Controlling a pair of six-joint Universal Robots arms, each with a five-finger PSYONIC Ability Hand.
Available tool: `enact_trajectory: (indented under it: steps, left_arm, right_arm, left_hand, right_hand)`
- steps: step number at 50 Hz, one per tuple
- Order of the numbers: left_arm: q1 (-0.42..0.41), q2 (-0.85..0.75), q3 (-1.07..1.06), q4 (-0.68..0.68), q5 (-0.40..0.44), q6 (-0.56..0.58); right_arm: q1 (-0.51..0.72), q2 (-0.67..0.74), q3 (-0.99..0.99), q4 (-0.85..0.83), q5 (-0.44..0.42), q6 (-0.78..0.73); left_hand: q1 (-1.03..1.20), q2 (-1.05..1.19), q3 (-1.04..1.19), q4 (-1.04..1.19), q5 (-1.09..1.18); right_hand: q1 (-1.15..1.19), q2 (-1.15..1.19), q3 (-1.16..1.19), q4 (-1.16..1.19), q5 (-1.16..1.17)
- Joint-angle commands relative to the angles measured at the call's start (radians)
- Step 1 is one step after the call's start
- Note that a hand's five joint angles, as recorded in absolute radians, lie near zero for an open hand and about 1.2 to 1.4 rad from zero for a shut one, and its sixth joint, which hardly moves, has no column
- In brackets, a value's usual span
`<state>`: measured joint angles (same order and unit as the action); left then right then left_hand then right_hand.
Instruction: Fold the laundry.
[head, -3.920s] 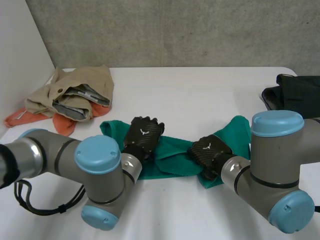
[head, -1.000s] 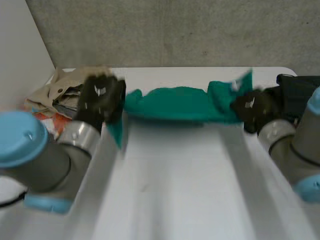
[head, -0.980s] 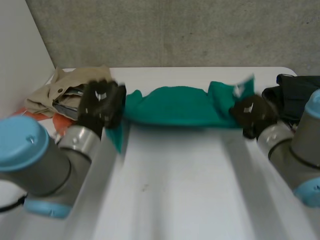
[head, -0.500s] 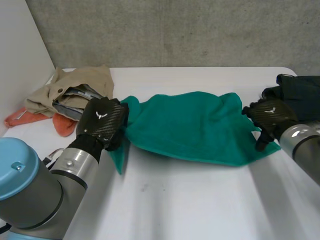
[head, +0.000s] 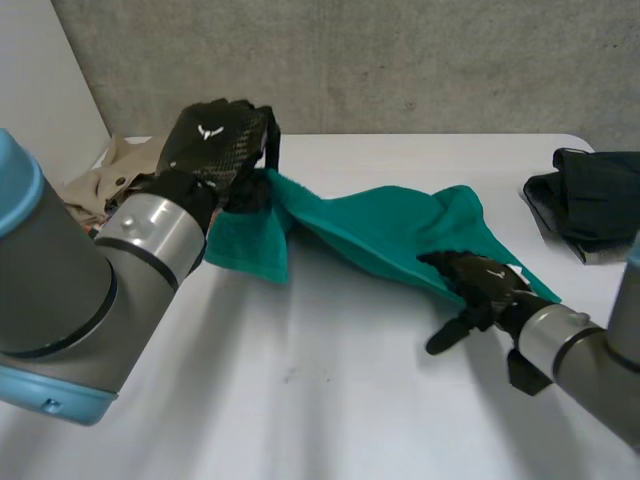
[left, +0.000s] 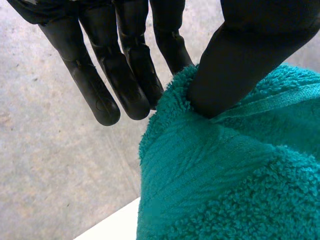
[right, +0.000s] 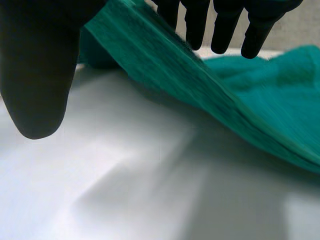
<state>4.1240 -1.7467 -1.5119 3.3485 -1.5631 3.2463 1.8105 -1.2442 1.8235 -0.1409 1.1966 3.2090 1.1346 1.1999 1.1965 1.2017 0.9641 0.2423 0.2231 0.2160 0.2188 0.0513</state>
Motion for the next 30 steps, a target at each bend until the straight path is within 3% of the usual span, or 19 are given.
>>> enact_trajectory:
  steps: [1,6,13,17,21,22,30]
  left_arm:
    - [-0.027,0.006,0.048,-0.032,0.0,-0.026]
    - [-0.028,0.029,0.053,-0.032,-0.002,-0.04]
    - [-0.018,0.081,0.055,-0.034,-0.005,-0.039]
    - [-0.014,0.096,0.052,-0.037,-0.005,-0.039]
    - [0.004,0.099,0.044,-0.038,-0.005,-0.039]
    - [0.01,0.099,0.042,-0.038,-0.005,-0.037]
    - [0.055,0.098,0.015,-0.072,-0.003,-0.033]
  right_arm:
    - [0.072,0.112,-0.082,-0.157,0.17,0.092]
    - [0.064,0.218,-0.183,-0.151,0.279,-0.019]
    - [-0.068,0.25,-0.225,-0.149,0.291,-0.172]
    - [-0.114,0.253,-0.227,-0.149,0.284,-0.231]
    - [-0.12,0.249,-0.237,-0.149,0.27,-0.25]
    - [-0.122,0.24,-0.239,-0.148,0.265,-0.25]
    - [-0.154,0.14,-0.233,-0.131,0.219,-0.346]
  left_hand:
    - [0.262,0.196,0.2,0.195,0.258]
    - [0.262,0.196,0.2,0.195,0.258]
    - [0.262,0.196,0.2,0.195,0.258]
    - [0.262,0.196,0.2,0.195,0.258]
    - [0.262,0.196,0.2,0.195,0.258]
    - [0.262,0.196,0.2,0.195,0.258]
    - [0.262,0.196,0.2,0.195,0.258]
  right_hand:
    - [-0.068,-0.049,-0.041,-0.044,-0.051]
    - [-0.068,-0.049,-0.041,-0.044,-0.051]
    - [0.212,0.232,0.239,0.236,0.229]
    - [0.45,0.469,0.476,0.473,0.466]
    - [0.834,0.853,0.86,0.858,0.85]
    - [1.123,1.142,1.149,1.146,1.139]
    - [1.154,1.173,1.18,1.178,1.17]
